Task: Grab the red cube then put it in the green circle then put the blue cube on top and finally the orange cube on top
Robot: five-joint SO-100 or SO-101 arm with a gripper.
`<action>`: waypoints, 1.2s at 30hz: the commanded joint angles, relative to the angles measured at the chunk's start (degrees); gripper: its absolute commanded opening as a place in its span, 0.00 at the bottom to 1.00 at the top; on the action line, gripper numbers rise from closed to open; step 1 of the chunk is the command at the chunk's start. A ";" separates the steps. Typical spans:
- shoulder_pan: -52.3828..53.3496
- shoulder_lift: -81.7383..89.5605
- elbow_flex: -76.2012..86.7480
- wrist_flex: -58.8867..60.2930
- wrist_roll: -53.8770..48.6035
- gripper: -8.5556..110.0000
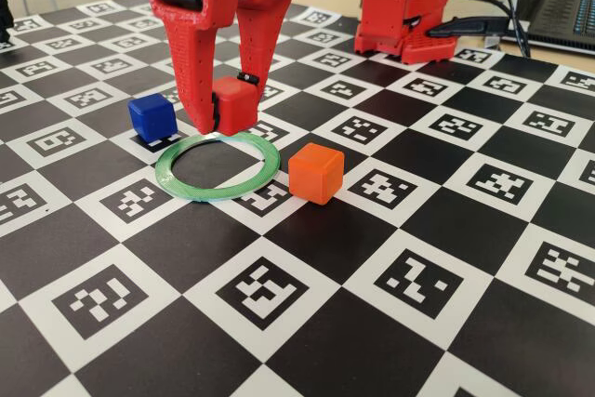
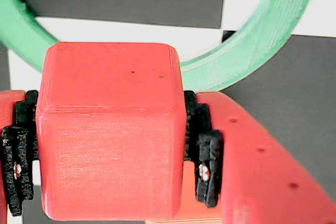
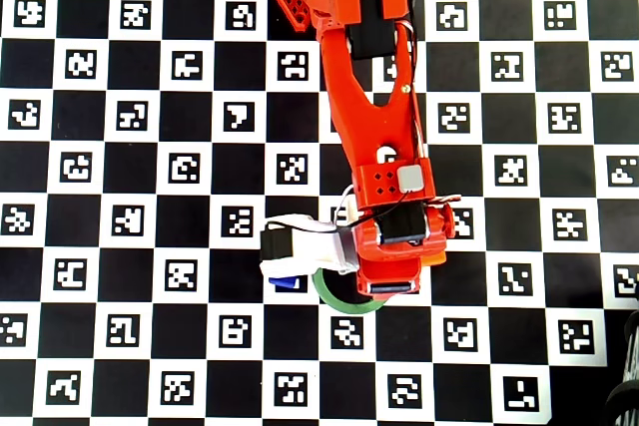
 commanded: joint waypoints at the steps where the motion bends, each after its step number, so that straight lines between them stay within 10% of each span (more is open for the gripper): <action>1: -0.35 1.85 -0.88 -0.70 0.62 0.12; 36: 4.22 1.14 8.00 -8.88 -2.64 0.12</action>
